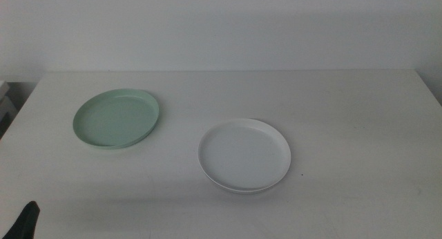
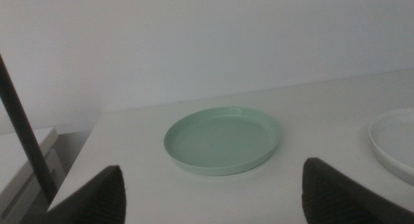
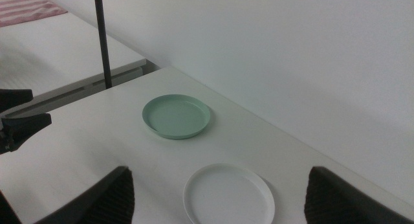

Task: Stack the three bowls on top of each other.

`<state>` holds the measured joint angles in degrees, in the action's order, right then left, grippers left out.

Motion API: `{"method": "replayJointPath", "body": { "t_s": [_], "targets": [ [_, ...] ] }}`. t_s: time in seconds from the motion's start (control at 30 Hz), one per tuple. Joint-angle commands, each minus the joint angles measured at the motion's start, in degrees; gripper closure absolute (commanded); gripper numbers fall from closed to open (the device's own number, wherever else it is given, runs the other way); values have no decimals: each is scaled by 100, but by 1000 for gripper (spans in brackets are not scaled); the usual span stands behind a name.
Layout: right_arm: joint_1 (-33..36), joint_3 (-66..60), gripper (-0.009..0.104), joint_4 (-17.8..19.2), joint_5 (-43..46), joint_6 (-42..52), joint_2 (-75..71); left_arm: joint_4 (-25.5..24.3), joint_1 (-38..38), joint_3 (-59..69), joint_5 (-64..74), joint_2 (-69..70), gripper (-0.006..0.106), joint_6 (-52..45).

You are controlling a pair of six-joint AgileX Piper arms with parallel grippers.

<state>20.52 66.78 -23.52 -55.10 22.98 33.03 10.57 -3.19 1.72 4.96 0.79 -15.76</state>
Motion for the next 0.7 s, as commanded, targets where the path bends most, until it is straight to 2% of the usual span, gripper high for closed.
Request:
{"method": "replayJointPath", "body": {
  "t_s": [0.0, 0.07, 0.17, 0.23, 0.67],
  "targets": [
    [-15, 117, 25, -29, 427, 41, 38, -18, 0, 26, -409, 79, 10, 25],
    [-15, 117, 25, -29, 427, 41, 38, 2, 8, -11, -425, 9, 10, 68],
    [-15, 117, 25, -28, 427, 41, 38, 307, 129, -522, -377, -602, 10, 295],
    [-15, 117, 25, -28, 427, 41, 38, 332, 248, -995, -220, -1187, 10, 342],
    [-15, 117, 25, -28, 427, 41, 38, 385, 447, -4660, 2272, -5207, 10, 1133]
  ]
}}
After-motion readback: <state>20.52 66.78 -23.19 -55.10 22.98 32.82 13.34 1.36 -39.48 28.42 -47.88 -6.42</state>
